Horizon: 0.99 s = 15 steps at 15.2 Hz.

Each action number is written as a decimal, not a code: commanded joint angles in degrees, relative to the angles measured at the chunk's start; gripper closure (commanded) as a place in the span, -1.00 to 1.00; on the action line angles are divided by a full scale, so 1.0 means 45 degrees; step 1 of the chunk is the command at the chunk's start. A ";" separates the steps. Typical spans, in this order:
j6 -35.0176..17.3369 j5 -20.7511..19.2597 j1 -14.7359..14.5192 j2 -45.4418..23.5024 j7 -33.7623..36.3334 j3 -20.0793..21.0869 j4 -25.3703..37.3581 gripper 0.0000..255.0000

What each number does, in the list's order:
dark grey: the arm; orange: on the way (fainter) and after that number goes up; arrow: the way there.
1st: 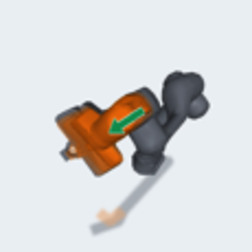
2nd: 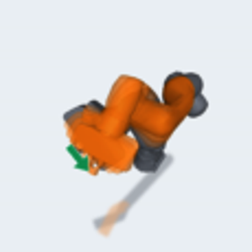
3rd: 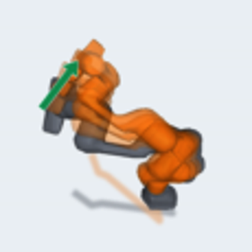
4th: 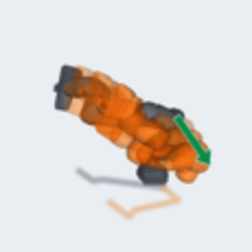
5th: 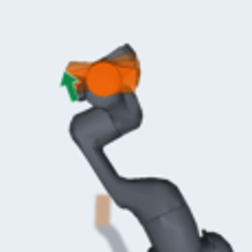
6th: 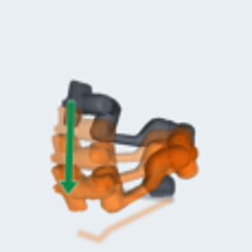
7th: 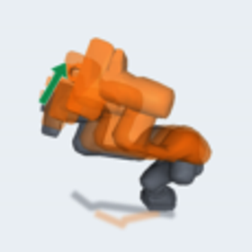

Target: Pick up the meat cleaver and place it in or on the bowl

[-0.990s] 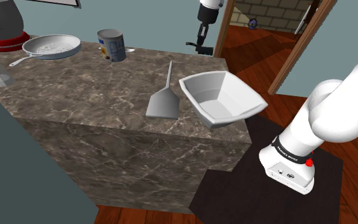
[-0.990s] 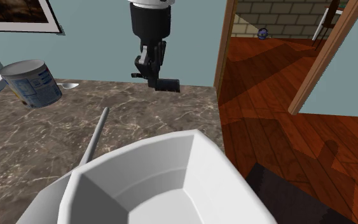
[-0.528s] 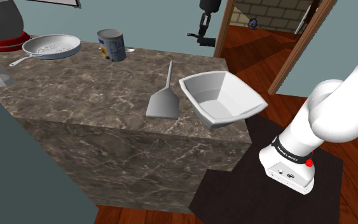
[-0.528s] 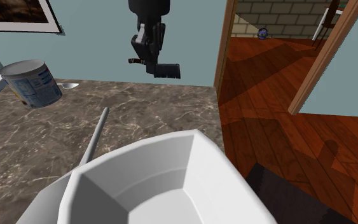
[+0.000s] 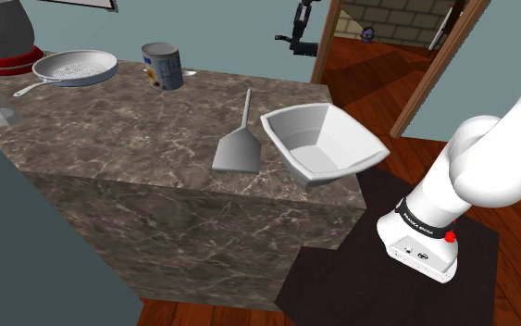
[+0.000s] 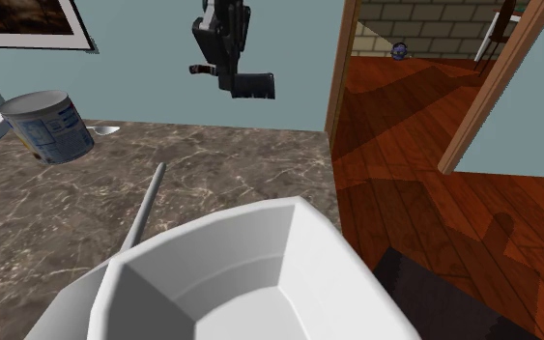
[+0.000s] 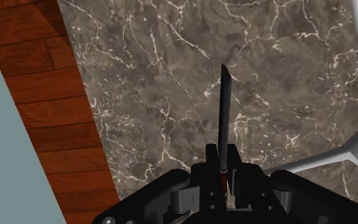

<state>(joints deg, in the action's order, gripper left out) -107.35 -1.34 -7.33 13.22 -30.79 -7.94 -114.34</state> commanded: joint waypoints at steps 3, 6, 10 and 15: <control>0.0153 -0.0095 -0.0240 0.1379 0.0820 0.0537 -0.1231 1.00; 0.0307 -0.0063 -0.0446 0.2523 0.1516 0.1037 -0.2232 1.00; 0.0632 0.0144 -0.0747 0.3961 0.2442 0.1762 -0.3360 1.00; 0.1189 0.0628 -0.1221 0.5594 0.3633 0.2739 -0.4440 1.00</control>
<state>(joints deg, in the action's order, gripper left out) -102.75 0.95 -12.33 36.58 -15.66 3.42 -133.24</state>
